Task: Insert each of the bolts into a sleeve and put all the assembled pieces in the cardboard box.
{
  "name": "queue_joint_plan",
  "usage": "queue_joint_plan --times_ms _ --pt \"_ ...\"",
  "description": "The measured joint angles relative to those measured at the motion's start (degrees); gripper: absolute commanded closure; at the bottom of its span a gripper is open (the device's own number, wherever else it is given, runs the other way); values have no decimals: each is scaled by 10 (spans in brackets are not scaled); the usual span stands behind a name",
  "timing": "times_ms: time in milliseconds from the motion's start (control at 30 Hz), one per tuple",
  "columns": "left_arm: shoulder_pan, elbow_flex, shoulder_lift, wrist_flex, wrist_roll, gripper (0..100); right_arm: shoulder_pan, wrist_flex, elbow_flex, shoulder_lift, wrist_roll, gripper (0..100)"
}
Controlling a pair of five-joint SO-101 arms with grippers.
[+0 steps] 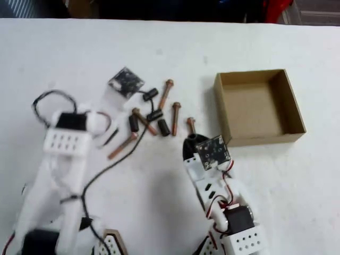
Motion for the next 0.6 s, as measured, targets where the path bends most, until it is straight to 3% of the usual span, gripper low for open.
queue_joint_plan --times_ms 267,600 --pt "4 -126 214 62 1 875 0 0 0 0 0 981" --pt "17 -258 392 91 1 867 0 0 0 0 0 981"
